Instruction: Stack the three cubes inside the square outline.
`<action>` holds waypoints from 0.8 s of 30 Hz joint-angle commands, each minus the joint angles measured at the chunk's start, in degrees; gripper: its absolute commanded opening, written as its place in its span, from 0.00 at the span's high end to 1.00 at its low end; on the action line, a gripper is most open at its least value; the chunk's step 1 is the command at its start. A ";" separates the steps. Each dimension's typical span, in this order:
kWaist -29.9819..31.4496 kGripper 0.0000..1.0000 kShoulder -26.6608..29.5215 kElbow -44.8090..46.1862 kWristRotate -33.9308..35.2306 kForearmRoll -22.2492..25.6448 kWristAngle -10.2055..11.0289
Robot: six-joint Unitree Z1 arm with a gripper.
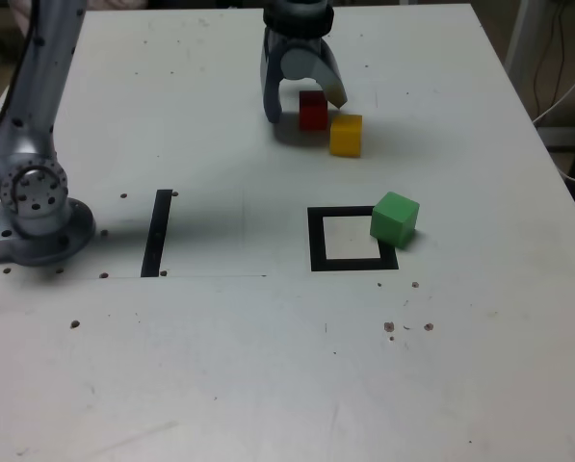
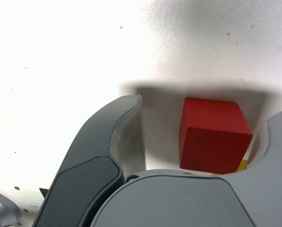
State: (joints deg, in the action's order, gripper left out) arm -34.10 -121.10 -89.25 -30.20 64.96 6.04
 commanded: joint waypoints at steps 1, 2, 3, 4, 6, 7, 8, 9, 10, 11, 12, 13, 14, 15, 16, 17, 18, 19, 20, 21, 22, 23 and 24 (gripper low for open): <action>0.20 0.23 -0.32 -0.20 0.37 0.01 0.15; 0.23 0.24 -0.36 -0.17 0.54 0.02 0.18; 0.27 0.26 -0.37 -0.14 0.73 0.00 0.20; 0.29 0.27 -0.37 -0.10 0.88 -0.06 0.23; 0.31 0.28 -0.37 -0.01 1.09 -0.29 0.27; 0.33 0.29 -0.37 0.04 1.15 -0.47 0.28; 0.34 0.29 -0.37 0.08 1.19 -0.64 0.29; 0.35 0.29 -0.39 0.14 1.20 -0.82 0.29; 0.35 0.29 -0.40 0.19 1.20 -0.98 0.30; 0.35 0.30 -0.42 0.25 1.20 -1.18 0.31; 0.35 0.30 -0.43 0.26 1.20 -1.33 0.32; 0.35 0.32 -0.43 0.27 1.20 -1.47 0.34; 0.35 0.33 -0.43 0.30 1.20 -1.62 0.35; 0.35 0.35 -0.41 0.33 1.20 -1.77 0.36; 0.35 0.37 -0.40 0.37 1.20 -1.91 0.36; 0.35 0.39 -0.39 0.41 1.20 -2.04 0.35; 0.35 0.42 -0.36 0.45 1.21 -2.15 0.34; 0.35 0.44 -0.33 0.51 1.23 -2.24 0.33; 0.35 0.48 -0.29 0.57 1.25 -2.35 0.31; 0.35 0.51 -0.24 0.63 1.27 -2.49 0.30; 0.35 0.55 -0.19 0.69 1.29 -2.67 0.29; 0.35 0.58 -0.14 0.73 1.32 -2.88 0.29; 0.35 0.61 -0.09 0.77 1.34 -3.09 0.27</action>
State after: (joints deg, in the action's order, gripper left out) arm -33.89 -121.19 -88.63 -28.99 62.21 6.28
